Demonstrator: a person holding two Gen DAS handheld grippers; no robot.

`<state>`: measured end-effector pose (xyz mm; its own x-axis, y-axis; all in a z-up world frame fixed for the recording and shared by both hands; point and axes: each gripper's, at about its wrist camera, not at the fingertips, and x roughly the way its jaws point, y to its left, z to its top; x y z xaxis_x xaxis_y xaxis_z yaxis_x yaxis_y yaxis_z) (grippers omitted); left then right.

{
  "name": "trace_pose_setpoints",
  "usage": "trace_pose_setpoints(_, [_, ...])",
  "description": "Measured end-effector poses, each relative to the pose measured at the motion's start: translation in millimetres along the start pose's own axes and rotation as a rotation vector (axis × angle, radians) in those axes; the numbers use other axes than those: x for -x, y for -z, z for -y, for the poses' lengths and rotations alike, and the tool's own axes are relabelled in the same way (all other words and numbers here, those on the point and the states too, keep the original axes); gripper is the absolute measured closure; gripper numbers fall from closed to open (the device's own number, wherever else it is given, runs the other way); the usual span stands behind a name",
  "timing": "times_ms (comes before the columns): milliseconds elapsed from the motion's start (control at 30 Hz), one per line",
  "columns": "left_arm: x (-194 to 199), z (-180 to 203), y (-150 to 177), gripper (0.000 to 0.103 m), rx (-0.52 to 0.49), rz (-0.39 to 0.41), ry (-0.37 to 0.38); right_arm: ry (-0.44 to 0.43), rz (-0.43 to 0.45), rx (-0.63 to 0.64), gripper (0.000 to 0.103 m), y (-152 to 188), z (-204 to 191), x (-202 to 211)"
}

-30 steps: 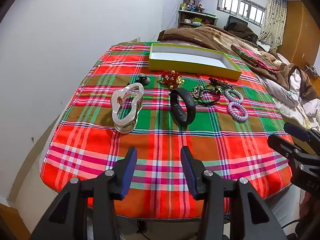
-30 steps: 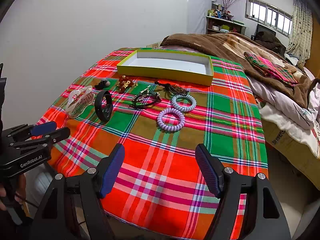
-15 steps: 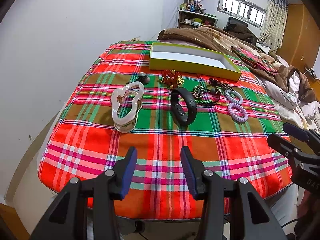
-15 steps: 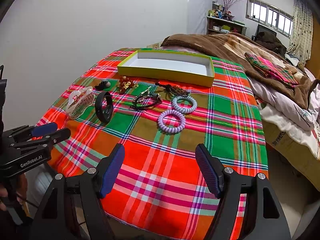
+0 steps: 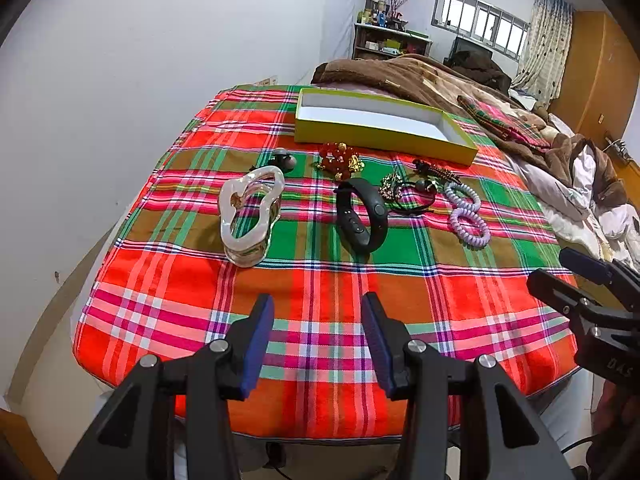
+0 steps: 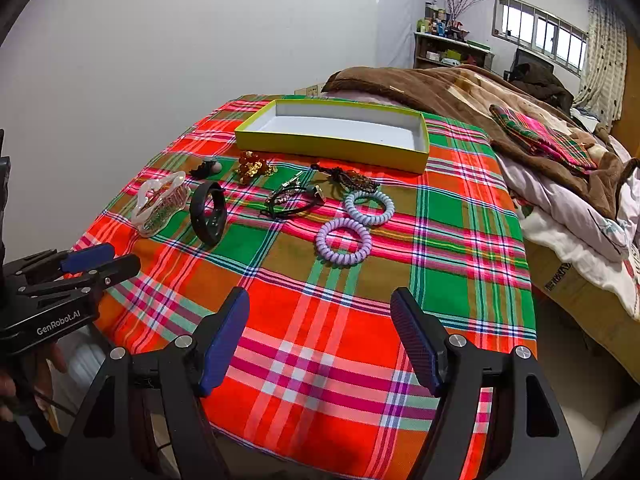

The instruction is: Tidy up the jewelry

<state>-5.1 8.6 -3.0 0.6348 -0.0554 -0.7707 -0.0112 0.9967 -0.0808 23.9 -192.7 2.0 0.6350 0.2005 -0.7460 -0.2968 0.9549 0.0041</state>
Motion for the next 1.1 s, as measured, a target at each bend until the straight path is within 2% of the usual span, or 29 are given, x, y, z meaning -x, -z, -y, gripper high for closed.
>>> trace_pose_setpoints(1100, [2.6,-4.7,-0.6,0.056,0.024,0.017,-0.016,-0.004,-0.009,-0.003,0.03,0.3,0.5,-2.3])
